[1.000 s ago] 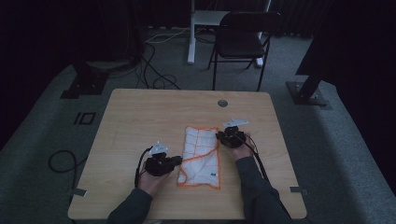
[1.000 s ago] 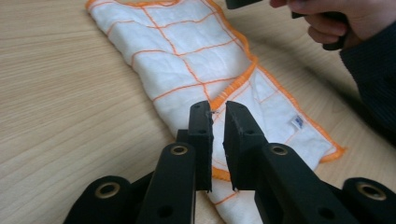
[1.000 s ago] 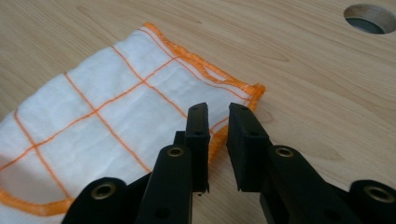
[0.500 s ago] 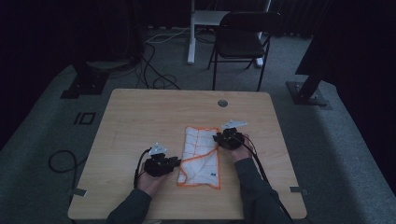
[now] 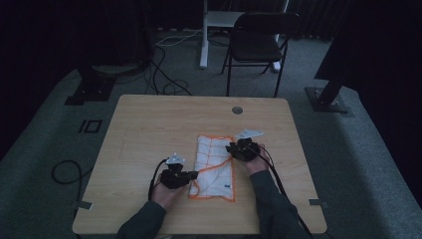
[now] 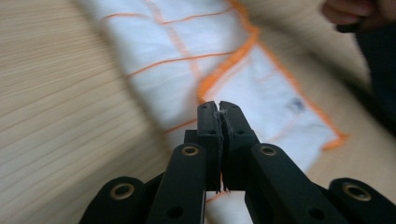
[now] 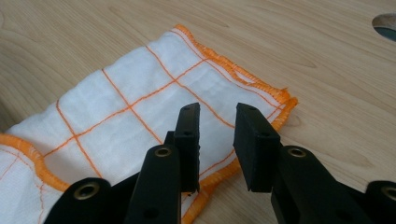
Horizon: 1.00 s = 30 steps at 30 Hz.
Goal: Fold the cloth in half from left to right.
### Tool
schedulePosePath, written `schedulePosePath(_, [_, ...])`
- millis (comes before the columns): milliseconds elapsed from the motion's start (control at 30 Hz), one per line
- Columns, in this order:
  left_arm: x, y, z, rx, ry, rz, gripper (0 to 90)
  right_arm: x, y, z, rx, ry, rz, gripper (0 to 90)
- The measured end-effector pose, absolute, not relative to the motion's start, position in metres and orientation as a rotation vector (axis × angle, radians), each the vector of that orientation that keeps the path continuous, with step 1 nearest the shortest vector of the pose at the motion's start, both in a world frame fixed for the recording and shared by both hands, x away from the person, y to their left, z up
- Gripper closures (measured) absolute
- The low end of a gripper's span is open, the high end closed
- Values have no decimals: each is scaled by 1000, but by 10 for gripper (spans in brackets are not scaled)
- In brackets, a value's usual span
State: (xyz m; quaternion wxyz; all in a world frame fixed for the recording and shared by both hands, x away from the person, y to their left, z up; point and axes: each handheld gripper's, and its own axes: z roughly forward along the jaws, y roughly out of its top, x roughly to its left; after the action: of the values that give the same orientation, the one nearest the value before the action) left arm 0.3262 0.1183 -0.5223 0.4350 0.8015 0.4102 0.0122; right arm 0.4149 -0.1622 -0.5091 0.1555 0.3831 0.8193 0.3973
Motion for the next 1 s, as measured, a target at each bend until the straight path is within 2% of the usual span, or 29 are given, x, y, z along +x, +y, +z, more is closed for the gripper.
schedulePosePath(333, [315, 94, -505, 1959, 869, -33, 891, 413, -166, -509, 1105, 2339, 1144, 714])
schedulePosePath(867, [297, 46, -501, 1979, 700, -133, 894, 413, -171, -511, 1120, 2330, 1145, 715])
schedulePosePath(900, [297, 45, -502, 1979, 699, -137, 889, 413, -171, -511, 1124, 2330, 1146, 713])
schedulePosePath(1000, [299, 46, -504, 1958, 706, -154, 782, 413, -172, -512, 1131, 2330, 1144, 709])
